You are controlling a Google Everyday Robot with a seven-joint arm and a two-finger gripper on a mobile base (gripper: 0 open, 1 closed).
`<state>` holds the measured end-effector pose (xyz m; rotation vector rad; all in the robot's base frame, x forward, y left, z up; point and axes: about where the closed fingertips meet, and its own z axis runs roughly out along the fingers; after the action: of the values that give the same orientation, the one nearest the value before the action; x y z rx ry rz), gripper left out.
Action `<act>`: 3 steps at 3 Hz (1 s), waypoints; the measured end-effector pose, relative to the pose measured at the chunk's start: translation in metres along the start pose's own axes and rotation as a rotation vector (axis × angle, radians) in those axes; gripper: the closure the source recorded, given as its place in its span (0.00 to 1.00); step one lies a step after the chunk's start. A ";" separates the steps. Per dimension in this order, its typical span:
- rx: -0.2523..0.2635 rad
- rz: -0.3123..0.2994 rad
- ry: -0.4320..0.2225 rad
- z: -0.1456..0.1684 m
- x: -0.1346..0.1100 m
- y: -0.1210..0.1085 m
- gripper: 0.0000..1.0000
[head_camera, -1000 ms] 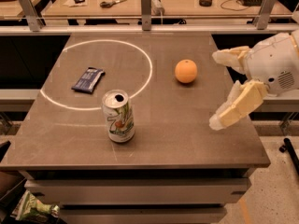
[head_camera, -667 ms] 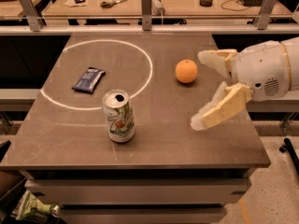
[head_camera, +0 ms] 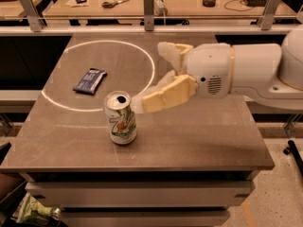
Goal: Pick 7up can
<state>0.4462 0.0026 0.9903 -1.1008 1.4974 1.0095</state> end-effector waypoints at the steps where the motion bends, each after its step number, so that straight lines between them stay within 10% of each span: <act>1: 0.032 0.031 -0.032 0.039 -0.009 -0.018 0.00; 3: 0.053 0.008 -0.029 0.047 -0.013 -0.020 0.00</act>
Offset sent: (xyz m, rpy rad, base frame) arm 0.0247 0.0305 0.0007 0.0319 0.0145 -0.0354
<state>0.4778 0.0452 0.9937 -1.0396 1.4984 0.9822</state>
